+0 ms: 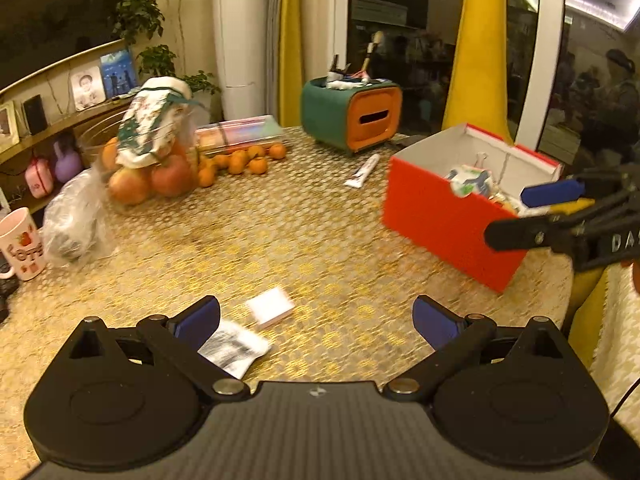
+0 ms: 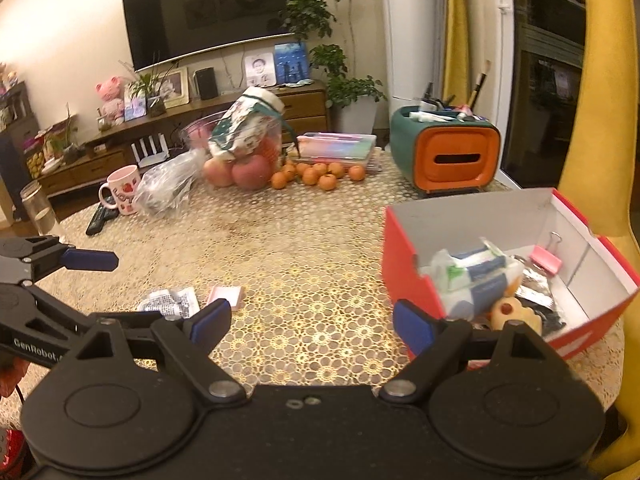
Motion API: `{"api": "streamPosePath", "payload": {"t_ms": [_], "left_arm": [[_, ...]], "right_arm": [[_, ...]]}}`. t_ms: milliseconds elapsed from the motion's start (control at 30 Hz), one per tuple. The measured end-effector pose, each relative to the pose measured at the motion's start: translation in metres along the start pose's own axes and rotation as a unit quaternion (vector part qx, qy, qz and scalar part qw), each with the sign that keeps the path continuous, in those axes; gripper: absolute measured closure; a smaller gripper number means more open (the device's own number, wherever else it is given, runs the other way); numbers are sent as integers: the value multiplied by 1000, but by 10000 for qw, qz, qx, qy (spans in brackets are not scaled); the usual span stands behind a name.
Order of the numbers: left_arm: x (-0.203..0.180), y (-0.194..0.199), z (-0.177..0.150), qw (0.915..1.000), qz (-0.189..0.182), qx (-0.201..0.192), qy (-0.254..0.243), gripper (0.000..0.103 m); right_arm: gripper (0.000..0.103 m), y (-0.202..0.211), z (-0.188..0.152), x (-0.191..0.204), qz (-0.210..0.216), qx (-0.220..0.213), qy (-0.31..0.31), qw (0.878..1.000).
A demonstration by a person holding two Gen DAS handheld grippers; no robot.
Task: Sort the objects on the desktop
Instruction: 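Withdraw both tools from the box back over the table, then grasp the silver printed sachet with the left tool while the right tool grasps the pink sticky-note pad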
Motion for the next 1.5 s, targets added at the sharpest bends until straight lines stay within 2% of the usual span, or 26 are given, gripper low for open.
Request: {"api": "streamPosePath", "payload": {"t_ms": [200,467,900,1133,1300,1500], "left_arm": [[27,-2,-18,9998,193,-22,19,0],[49,-18,-42,9998,201,86,-1,0],[80,-67,-63,9981,-126,272,-543,0],[89,-90,-70,9958,-326,389,-764,1],[88,-99,-73,9941,-407,424,-912,1],[90,-107,-77,9943,-516,530,-763,9]], "right_arm": [[15,-17,-1,17,54,112,54,9999],[15,-56,-9,41,90,292,278,9991],[16,-135,-20,74,162,642,300,9974],[23,-176,-30,90,176,882,310,9955],[23,-193,-34,96,200,983,281,9946],[33,-205,-39,100,174,1079,329,9935]]}}
Point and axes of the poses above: each gripper's, at about its wrist camera, not at the fingertips, and y roughly against the way its jaws point, x to its left, z to its top, the point moved 8 cm from there along -y, roughly the way its jaws point, and after that the axes turned 3 degrees about -x, right-handed, at the moved point
